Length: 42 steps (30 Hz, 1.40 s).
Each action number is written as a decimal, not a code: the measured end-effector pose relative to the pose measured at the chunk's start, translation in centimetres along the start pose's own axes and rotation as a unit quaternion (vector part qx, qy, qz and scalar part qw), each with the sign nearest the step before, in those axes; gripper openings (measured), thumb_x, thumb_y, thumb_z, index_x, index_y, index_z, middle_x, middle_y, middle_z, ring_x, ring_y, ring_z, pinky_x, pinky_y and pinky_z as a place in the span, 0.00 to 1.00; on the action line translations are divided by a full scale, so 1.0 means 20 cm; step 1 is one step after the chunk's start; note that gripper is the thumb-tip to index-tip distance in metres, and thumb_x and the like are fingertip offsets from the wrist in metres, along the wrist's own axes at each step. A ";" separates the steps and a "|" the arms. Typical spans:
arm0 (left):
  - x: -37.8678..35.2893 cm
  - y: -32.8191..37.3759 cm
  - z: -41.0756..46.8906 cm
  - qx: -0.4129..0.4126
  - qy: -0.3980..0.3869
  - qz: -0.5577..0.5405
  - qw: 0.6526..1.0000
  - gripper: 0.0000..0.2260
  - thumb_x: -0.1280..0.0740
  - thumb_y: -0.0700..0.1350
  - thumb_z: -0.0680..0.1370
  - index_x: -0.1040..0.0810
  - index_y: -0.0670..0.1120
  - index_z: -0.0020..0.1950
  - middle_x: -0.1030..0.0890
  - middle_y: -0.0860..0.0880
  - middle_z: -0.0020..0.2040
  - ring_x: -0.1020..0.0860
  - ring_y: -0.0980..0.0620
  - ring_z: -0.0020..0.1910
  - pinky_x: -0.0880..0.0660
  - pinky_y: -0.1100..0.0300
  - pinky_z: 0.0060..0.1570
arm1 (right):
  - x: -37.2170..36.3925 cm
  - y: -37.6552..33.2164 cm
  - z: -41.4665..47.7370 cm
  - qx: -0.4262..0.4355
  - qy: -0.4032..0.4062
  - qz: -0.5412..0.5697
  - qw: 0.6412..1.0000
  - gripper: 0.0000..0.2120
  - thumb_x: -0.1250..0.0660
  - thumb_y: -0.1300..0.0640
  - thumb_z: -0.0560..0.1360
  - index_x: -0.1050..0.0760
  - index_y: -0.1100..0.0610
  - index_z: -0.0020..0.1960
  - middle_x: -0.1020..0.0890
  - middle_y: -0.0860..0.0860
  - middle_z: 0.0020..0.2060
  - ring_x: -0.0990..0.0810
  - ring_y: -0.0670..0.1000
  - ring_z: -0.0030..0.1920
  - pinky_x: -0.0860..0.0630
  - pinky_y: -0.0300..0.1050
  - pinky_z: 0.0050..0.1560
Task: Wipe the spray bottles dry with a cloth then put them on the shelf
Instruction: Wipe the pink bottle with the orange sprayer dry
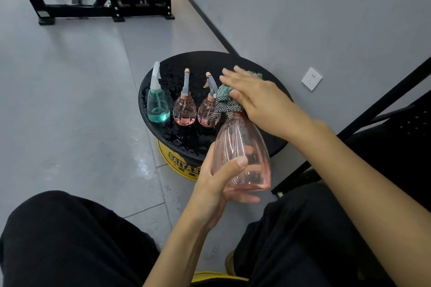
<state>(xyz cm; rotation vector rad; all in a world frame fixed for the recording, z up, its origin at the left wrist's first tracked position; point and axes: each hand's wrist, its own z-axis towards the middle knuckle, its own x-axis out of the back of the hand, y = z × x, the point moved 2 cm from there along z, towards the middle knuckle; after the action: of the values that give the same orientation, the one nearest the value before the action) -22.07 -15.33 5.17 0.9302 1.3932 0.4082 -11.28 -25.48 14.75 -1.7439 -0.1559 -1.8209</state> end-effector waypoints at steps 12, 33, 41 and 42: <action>0.01 0.00 0.01 0.000 0.008 -0.004 1.000 0.31 0.28 0.53 0.63 0.27 0.50 0.65 0.18 0.45 0.58 0.17 0.43 0.48 0.20 0.55 0.27 | 0.05 0.09 -0.01 -0.023 0.002 0.006 1.000 0.20 0.44 0.57 0.82 0.37 0.52 0.74 0.38 0.45 0.75 0.44 0.44 0.76 0.47 0.48 0.76; 0.04 0.01 0.01 -0.002 0.023 -0.023 0.999 0.34 0.24 0.54 0.60 0.28 0.53 0.65 0.17 0.46 0.56 0.16 0.43 0.47 0.20 0.55 0.27 | -0.06 -0.04 -0.14 0.022 0.023 0.069 0.997 0.20 0.43 0.57 0.82 0.35 0.54 0.73 0.35 0.47 0.73 0.43 0.42 0.75 0.49 0.37 0.74; 0.02 0.01 0.01 -0.006 -0.016 0.003 1.000 0.29 0.29 0.52 0.64 0.28 0.54 0.65 0.19 0.44 0.58 0.17 0.43 0.48 0.20 0.55 0.29 | 0.00 -0.03 -0.08 0.003 0.035 0.051 0.998 0.19 0.44 0.57 0.82 0.35 0.54 0.73 0.35 0.47 0.74 0.44 0.45 0.76 0.46 0.48 0.76; 0.02 0.01 0.01 -0.007 -0.014 0.001 1.000 0.30 0.29 0.51 0.64 0.28 0.55 0.66 0.19 0.44 0.59 0.17 0.43 0.49 0.20 0.54 0.29 | 0.00 -0.04 -0.07 0.004 0.036 0.059 0.998 0.19 0.44 0.57 0.82 0.34 0.54 0.73 0.34 0.47 0.73 0.44 0.45 0.76 0.46 0.49 0.76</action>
<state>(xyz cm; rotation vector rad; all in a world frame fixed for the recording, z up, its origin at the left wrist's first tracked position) -21.79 -14.91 5.09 0.9242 1.3619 0.4045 -12.89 -25.52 14.73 -1.6432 -0.0300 -1.7928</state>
